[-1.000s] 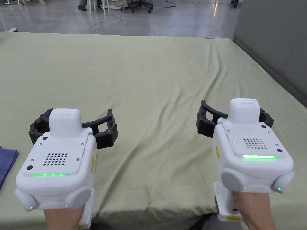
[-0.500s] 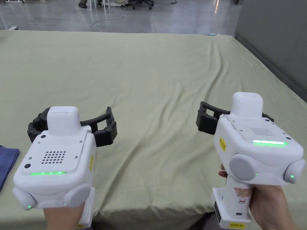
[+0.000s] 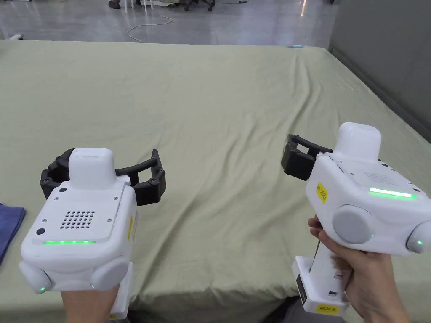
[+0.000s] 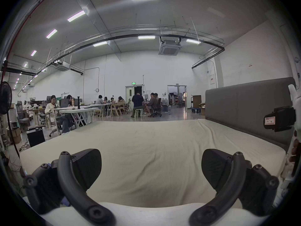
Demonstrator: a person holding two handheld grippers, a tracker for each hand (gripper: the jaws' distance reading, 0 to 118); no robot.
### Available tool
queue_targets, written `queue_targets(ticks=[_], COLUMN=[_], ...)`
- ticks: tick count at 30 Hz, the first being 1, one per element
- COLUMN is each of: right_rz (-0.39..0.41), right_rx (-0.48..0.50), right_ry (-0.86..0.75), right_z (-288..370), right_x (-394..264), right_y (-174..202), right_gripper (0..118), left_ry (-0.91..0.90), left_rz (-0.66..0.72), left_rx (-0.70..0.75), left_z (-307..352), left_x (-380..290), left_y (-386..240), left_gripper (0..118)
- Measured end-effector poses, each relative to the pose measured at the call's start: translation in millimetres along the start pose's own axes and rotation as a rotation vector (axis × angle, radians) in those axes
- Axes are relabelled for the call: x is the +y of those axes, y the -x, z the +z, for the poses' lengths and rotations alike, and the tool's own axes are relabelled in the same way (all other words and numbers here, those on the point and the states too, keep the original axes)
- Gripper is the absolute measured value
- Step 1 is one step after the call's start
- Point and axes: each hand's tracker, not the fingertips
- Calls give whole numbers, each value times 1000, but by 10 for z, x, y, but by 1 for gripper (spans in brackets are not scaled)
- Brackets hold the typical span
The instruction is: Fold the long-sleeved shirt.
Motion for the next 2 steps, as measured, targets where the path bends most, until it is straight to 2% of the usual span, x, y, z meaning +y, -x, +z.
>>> queue_targets(ticks=[2], right_rz=[-1], right_rx=[47], right_ry=[-13], right_z=[13], right_x=[-68], right_y=[-69], right_gripper=[99], left_ry=[2], left_rz=[4], left_rx=[0], left_z=[0], left_x=[-5], left_y=[2], left_gripper=[118])
